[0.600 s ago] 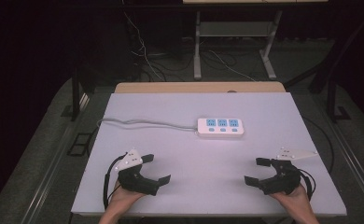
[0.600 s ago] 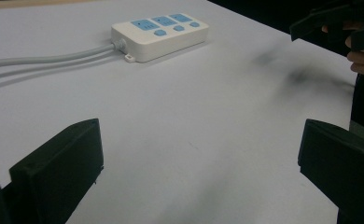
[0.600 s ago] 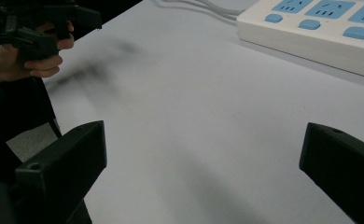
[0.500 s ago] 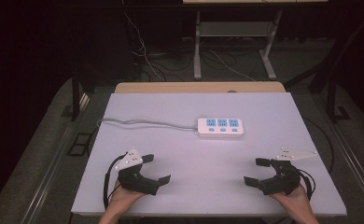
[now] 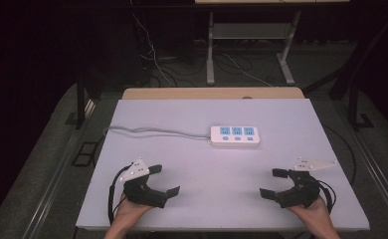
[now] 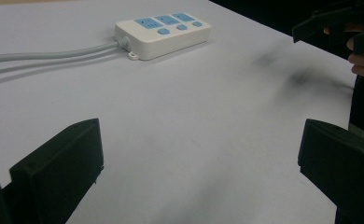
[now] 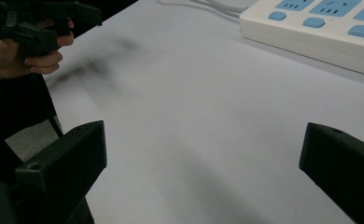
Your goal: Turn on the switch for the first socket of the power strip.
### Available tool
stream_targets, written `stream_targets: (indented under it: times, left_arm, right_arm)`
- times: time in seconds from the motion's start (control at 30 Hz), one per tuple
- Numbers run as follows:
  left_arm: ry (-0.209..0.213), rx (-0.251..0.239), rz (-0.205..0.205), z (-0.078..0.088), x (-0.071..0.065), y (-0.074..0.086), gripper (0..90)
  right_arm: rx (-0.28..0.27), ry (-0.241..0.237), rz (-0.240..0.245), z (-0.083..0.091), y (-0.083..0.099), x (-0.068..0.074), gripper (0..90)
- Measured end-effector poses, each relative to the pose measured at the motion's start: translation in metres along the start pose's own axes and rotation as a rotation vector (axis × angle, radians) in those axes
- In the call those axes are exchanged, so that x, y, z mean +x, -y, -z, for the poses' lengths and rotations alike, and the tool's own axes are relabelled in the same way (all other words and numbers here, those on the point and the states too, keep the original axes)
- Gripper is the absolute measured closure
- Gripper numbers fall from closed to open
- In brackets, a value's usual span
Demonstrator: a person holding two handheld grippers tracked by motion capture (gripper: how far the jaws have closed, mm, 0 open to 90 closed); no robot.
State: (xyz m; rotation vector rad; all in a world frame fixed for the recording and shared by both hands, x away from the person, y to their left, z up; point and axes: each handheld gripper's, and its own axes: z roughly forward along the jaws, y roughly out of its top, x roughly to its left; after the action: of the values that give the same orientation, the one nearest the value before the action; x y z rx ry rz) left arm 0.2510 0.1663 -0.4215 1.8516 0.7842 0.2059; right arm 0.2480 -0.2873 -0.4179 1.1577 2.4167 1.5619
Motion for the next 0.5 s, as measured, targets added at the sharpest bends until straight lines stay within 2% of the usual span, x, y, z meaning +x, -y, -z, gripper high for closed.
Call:
stream_targets:
  times: [0.5]
  left_arm:
    - [0.014, 0.012, -0.005, -0.0008, -0.0005, 0.0011, 0.0]
  right_arm:
    - [0.037, 0.026, -0.002, -0.0041, -0.0037, -0.0007, 0.3]
